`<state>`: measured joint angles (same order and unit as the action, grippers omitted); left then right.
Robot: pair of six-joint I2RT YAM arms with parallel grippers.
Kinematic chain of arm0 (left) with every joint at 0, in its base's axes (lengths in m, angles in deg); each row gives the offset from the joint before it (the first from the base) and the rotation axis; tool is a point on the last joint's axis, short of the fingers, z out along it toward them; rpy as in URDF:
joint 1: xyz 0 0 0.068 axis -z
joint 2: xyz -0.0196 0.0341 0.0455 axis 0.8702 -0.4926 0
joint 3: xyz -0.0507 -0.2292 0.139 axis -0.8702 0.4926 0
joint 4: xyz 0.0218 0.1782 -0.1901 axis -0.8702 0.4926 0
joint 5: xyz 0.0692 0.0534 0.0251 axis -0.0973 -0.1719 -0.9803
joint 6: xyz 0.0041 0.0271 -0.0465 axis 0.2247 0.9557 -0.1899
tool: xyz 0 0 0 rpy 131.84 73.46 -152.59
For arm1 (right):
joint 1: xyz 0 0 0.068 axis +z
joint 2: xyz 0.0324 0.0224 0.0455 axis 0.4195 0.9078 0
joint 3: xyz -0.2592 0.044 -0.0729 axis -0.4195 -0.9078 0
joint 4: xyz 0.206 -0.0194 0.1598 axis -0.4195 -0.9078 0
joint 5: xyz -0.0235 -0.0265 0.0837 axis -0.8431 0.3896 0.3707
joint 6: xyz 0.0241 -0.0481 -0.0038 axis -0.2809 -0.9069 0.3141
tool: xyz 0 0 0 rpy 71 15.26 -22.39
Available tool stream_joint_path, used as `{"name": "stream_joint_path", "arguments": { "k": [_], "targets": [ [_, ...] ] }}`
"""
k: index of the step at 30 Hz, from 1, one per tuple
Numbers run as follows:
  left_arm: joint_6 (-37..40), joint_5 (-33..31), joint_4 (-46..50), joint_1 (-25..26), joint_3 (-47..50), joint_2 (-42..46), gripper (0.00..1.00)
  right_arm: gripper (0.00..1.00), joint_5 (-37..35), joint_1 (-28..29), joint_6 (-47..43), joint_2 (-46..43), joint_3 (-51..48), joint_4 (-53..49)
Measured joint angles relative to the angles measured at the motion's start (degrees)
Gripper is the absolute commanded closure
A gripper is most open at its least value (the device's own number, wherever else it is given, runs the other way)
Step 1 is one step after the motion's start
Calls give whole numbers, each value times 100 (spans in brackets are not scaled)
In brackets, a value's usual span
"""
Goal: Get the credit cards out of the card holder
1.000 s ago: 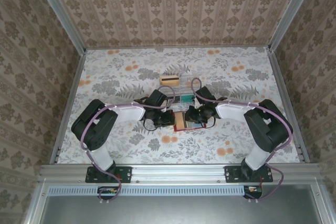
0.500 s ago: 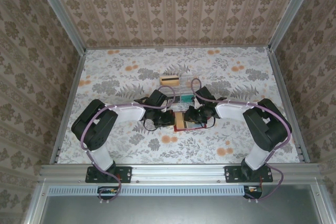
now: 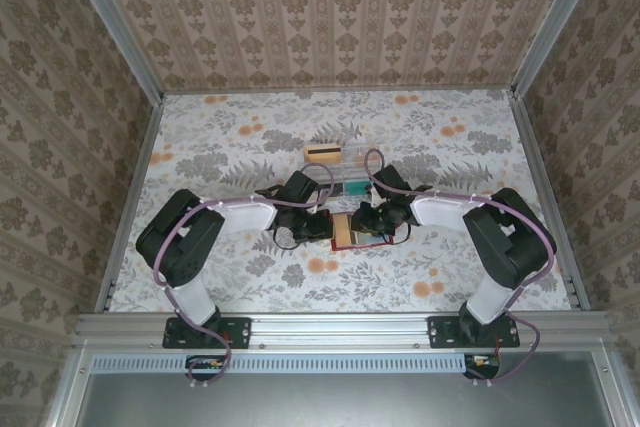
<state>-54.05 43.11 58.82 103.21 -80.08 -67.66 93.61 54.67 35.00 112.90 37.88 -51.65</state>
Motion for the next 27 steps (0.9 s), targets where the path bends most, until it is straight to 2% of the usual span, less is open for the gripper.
{"name": "stream_joint_path", "arguments": {
  "k": [7, 27],
  "targets": [
    [22, 0, 7, 0, -4, -7, 100, 100, 72, -37, 46, 35, -33, 22],
    [85, 4, 46, 0, -37, -22, 100, 100, 61, -339, -13, -278, -282, -46]
  ]
}}
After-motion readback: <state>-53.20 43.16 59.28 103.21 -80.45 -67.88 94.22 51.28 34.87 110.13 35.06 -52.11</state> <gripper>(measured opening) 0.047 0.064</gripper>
